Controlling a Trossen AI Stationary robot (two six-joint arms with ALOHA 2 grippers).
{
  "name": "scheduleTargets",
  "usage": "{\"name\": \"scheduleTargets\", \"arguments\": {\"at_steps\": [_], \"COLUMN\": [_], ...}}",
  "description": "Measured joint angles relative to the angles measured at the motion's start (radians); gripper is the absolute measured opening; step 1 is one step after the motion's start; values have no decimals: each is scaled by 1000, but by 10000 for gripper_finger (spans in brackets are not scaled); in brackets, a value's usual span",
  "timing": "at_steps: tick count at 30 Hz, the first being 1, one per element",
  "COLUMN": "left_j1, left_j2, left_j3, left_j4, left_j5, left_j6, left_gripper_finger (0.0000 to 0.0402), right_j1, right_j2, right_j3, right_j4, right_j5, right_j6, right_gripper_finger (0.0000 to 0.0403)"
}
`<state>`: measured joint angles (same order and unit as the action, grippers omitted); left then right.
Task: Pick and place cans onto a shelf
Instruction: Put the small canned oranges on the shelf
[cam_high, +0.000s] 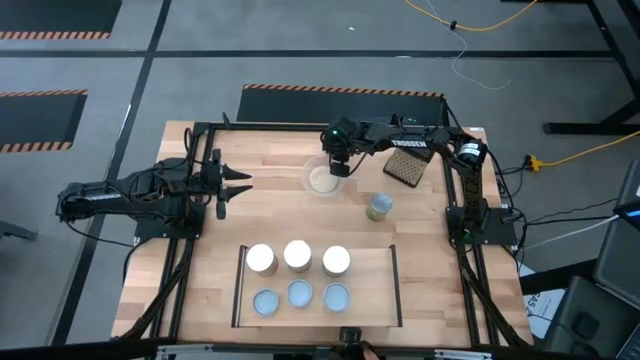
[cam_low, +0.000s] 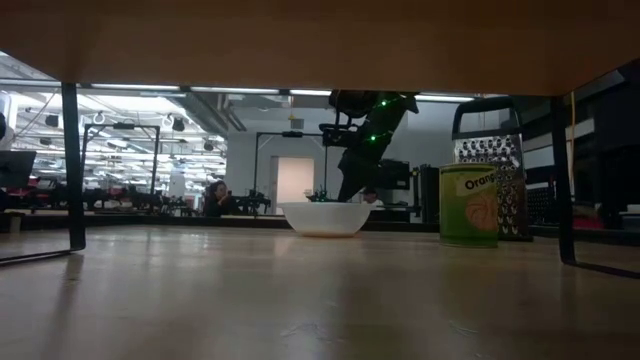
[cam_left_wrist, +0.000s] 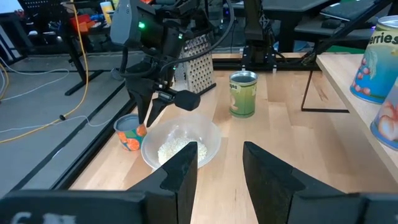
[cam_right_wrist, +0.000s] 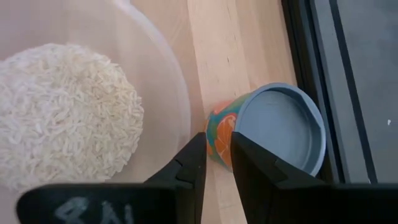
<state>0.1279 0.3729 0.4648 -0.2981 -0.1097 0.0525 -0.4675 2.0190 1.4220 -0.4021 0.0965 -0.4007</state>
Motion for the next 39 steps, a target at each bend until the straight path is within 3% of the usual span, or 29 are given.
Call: {"name": "scheduleTargets", "arguments": {"at_steps": [4,13,17,23,32,36,39], "left_j1": [0,0,0,0,0,0,0], "left_j2": [0,0,0,0,0,0,0], "left_j3": [0,0,0,0,0,0,0], "left_j4": [0,0,0,0,0,0,0], "left_j5": [0,0,0,0,0,0,0], "left_j6": [0,0,0,0,0,0,0], "left_gripper_finger": [121,121,121,121,121,121,121], "right_j1": [0,0,0,0,1,10,21], "right_j2": [1,5,5,5,3,3,3], "right_j3": [-1,-3,-3,-3,-2,-2,-2], "right_j4": [-13,-31,-31,-29,-28,-28,-28], "right_j5": [-6,-5,-4,-4,0,21,92], "right_j6": [0,2,2,1,2,2,2], "right_gripper_finger": [72,13,9,35,105,112,111]}}
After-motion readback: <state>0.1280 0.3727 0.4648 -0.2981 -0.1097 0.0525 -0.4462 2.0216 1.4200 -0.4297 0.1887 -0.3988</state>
